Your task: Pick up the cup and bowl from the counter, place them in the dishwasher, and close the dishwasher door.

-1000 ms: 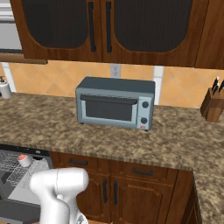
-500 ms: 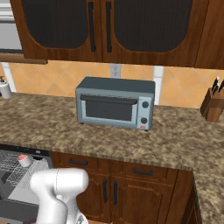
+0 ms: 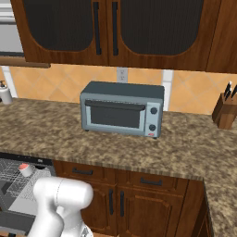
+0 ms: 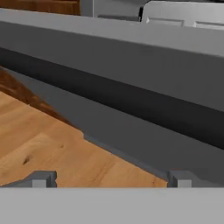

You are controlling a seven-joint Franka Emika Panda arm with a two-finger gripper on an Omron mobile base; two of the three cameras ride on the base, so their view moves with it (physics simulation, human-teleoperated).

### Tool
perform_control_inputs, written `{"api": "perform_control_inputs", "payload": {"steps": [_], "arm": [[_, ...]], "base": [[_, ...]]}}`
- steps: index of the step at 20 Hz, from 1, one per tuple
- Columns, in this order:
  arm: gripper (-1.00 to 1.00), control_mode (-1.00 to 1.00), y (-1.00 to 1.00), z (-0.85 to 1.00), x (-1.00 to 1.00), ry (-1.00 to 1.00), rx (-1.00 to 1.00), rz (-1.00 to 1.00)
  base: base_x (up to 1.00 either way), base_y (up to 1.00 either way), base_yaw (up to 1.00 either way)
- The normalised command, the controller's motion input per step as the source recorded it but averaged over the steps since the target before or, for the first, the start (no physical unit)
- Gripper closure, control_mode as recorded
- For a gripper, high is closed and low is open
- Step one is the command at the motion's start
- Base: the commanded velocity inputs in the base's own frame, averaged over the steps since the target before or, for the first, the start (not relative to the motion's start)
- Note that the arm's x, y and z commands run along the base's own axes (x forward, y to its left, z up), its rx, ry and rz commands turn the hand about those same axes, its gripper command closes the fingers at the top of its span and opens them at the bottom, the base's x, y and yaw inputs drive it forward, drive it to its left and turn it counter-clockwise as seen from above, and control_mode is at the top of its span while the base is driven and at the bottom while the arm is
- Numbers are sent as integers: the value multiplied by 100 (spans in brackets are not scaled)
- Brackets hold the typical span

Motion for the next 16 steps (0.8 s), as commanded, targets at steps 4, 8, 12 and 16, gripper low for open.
{"api": "perform_control_inputs", "payload": {"steps": [4, 8, 12, 16], "arm": [[-100, -100, 3, -1, 98, -50, 1, 0], [-100, -100, 0, 5, 100, -56, 4, 0], [-100, -100, 0, 22, 100, -49, 9, 0], [-100, -100, 0, 40, 100, -40, 17, 0]], "base": [[0, 0, 0], [0, 0, 0], [0, 0, 0], [0, 0, 0]]}}
